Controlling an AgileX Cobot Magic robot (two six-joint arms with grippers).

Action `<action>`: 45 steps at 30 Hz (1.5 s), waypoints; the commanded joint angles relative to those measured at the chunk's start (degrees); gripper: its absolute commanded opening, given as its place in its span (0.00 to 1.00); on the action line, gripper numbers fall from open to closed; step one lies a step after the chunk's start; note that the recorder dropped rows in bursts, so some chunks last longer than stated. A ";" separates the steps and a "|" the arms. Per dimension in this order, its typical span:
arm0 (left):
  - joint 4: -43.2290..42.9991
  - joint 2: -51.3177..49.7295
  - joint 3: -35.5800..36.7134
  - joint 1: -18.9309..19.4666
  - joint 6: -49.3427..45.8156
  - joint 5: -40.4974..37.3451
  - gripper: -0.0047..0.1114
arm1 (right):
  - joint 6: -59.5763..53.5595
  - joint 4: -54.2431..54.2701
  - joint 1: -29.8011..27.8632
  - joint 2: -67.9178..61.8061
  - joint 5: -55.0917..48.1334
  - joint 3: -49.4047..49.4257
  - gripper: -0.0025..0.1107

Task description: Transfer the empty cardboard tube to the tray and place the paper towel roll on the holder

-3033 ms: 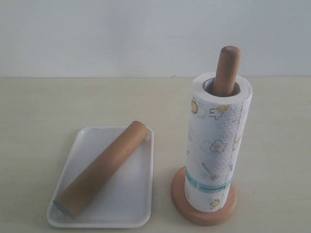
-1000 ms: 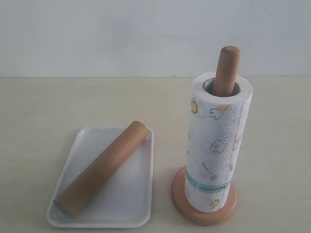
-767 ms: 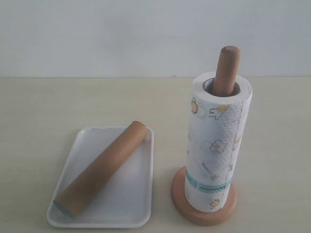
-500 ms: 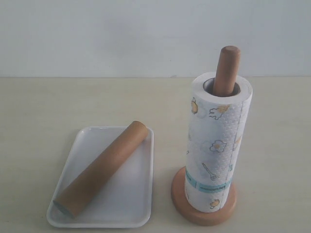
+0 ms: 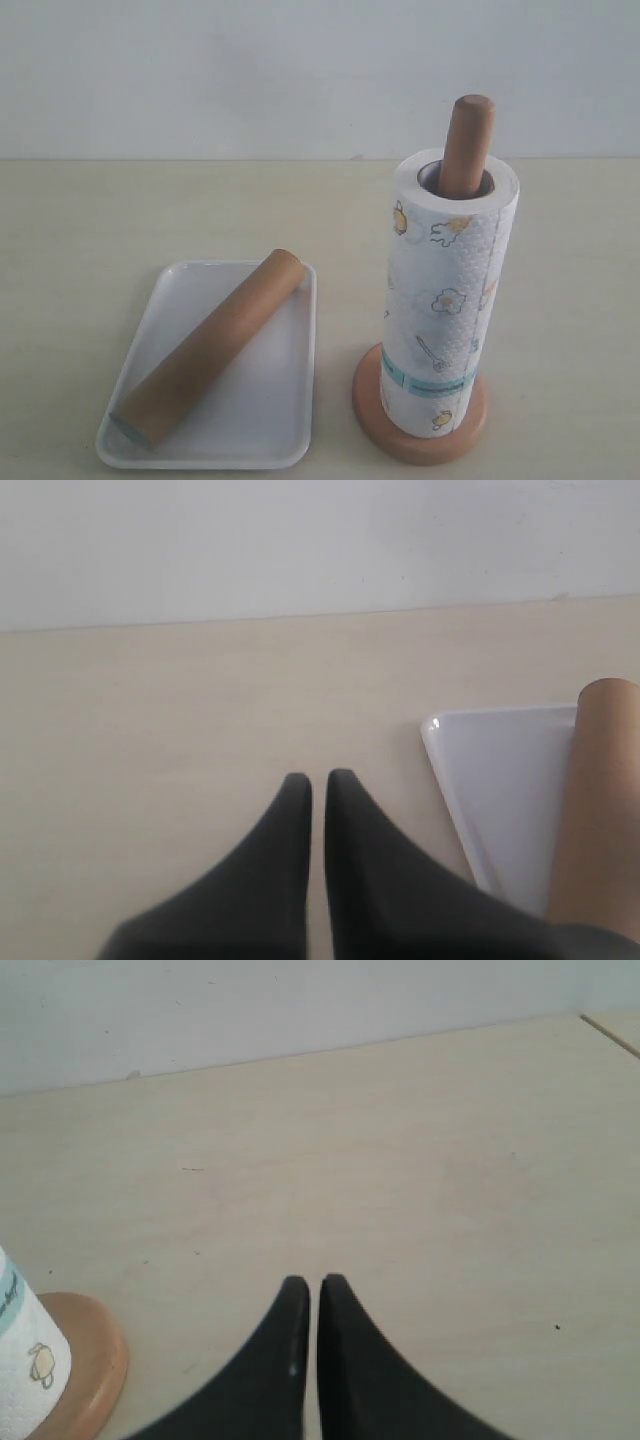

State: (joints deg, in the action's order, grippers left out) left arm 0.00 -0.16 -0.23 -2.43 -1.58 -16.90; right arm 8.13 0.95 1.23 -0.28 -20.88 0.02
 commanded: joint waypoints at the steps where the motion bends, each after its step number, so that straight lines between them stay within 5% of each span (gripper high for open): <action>1: 0.57 0.16 0.23 0.13 0.41 0.00 0.08 | 0.74 0.09 -0.34 0.28 -0.07 -0.02 0.05; 45: 0.57 0.16 0.23 0.13 0.41 0.00 0.08 | -3.79 -1.30 -0.34 0.28 -0.08 -0.02 0.05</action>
State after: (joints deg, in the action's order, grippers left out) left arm 0.00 -0.16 -0.23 -2.43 -1.58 -16.90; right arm 4.91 0.00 1.23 -0.28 -21.07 0.02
